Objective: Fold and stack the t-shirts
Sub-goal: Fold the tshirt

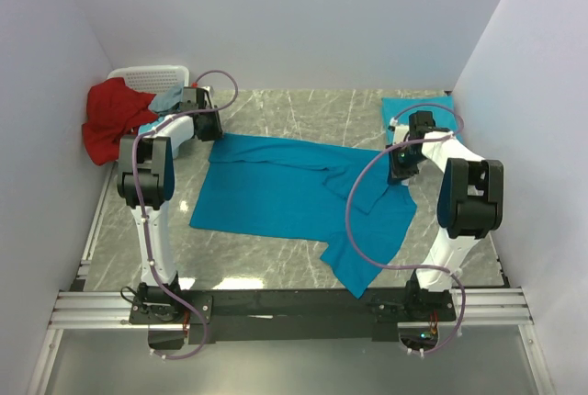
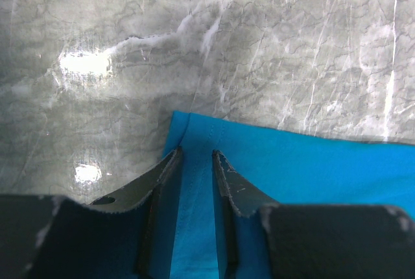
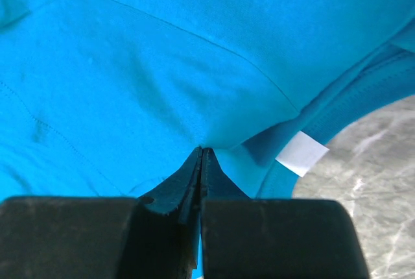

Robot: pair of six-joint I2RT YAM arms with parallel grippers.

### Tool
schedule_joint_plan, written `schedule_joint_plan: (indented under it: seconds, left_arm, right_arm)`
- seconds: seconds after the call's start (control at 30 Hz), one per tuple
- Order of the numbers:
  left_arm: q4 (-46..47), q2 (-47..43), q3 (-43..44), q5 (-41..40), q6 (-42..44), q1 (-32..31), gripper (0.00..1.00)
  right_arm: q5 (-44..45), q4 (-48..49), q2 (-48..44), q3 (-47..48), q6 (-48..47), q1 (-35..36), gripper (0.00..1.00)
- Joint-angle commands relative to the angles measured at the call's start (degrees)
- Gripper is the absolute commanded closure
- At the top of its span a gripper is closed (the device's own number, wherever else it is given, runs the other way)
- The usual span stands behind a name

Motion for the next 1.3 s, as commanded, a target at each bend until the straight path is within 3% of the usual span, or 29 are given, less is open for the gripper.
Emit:
schedule_joint_plan:
  seconds: [0.0, 0.43, 0.5, 0.63, 0.77, 0.87, 0.97, 1.1, 1.27]
  left_arm:
    - [-0.5, 0.9, 0.5, 0.2, 1.2, -0.1, 0.69]
    - [-0.8, 1.3, 0.9, 0.0, 1.3, 0.1, 0.69]
    - [-0.8, 1.2, 0.9, -0.1, 1.4, 0.1, 0.68]
    - [-0.6, 1.0, 0.7, 0.1, 1.4, 0.1, 0.68]
    - [-0.6, 0.9, 0.8, 0.2, 1.4, 0.1, 0.68]
    - [-0.8, 0.8, 1.0, 0.3, 1.4, 0.1, 0.68]
    - [-0.8, 0.7, 1.1, 0.1, 1.5, 0.1, 0.68]
    - [-0.3, 0.3, -0.1, 0.2, 1.5, 0.1, 0.68]
    - [-0.2, 0.3, -0.3, 0.3, 1.5, 0.1, 0.68]
  right_arm:
    - [0.6, -0.9, -2.6, -0.3, -1.7, -1.6, 1.0]
    - [-2.9, -6.9, -0.5, 1.4, -6.4, -5.7, 1.0]
    - [-4.0, -7.2, -0.1, 1.5, -6.6, -5.8, 0.94]
    - [-4.7, -6.5, -1.3, 1.4, -6.9, -5.8, 0.73]
    - [-9.0, -5.2, -6.7, 0.6, -9.7, -5.2, 0.71]
    - [-12.0, -4.3, -11.0, -0.8, -12.6, -1.2, 0.71]
    - [-11.4, 0.5, -14.2, -3.3, -13.5, 9.6, 0.68]
    - [-3.6, 9.7, -13.4, -3.9, -10.4, 22.8, 0.57]
    - [11.7, 10.0, -3.6, 3.9, -4.2, 33.2, 0.56]
